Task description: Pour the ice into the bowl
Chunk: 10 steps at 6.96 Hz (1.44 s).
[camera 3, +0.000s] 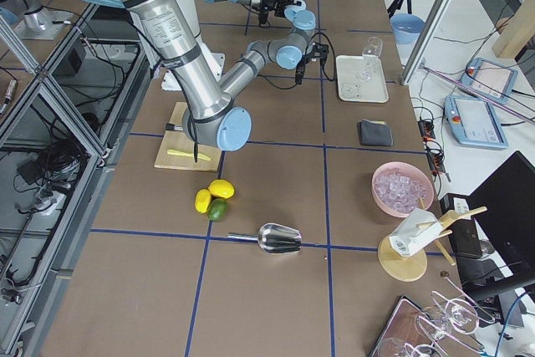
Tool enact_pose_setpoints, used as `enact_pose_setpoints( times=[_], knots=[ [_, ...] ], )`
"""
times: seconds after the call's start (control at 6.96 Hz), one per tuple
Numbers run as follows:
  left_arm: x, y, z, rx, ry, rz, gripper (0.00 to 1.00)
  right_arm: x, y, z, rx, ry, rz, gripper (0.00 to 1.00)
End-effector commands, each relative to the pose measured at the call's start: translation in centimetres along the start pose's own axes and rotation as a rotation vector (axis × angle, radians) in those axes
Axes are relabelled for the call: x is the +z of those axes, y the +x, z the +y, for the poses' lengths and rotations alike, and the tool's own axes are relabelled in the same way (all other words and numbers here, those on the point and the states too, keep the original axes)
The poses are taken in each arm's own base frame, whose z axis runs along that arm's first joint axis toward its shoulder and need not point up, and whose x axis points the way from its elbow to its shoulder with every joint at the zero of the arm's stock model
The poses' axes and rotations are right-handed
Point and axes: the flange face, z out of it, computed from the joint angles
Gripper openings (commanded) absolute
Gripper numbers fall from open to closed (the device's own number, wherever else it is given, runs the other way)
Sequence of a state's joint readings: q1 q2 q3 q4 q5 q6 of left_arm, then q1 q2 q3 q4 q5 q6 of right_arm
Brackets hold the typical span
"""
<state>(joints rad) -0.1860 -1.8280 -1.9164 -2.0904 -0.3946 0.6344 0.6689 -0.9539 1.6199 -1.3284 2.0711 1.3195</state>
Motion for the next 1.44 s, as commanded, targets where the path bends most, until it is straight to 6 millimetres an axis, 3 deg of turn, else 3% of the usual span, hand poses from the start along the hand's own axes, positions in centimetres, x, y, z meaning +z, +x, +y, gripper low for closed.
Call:
enact_pose_setpoints(
  times=[0.0, 0.29, 0.72, 1.01, 1.15, 1.29],
  knots=[
    [-0.4, -0.3, -0.4, -0.287, 0.074, 0.094, 0.00, 0.1, -0.2, 0.2, -0.002, 0.000, 0.000, 1.00],
    [-0.8, -0.9, -0.5, -0.701, 0.097, 0.194, 0.00, 0.2, -0.3, 0.3, -0.003, 0.000, -0.001, 1.00],
    [-1.0, -1.4, 0.1, -1.067, 0.083, 0.317, 0.00, 0.0, -0.5, 0.3, -0.003, 0.001, -0.003, 1.00],
    [-1.1, -0.3, 2.4, -1.317, 0.016, 0.388, 0.00, 0.0, -0.7, 0.4, -0.005, 0.000, -0.004, 1.00],
    [-1.3, 1.9, 4.9, -1.423, -0.060, 0.466, 0.00, 0.0, -0.9, 0.6, -0.005, -0.002, -0.007, 1.00],
    [-0.9, 2.9, 6.8, -1.496, -0.113, 0.457, 0.00, 0.4, -1.5, 1.3, 0.006, -0.011, -0.010, 1.00]
  ],
)
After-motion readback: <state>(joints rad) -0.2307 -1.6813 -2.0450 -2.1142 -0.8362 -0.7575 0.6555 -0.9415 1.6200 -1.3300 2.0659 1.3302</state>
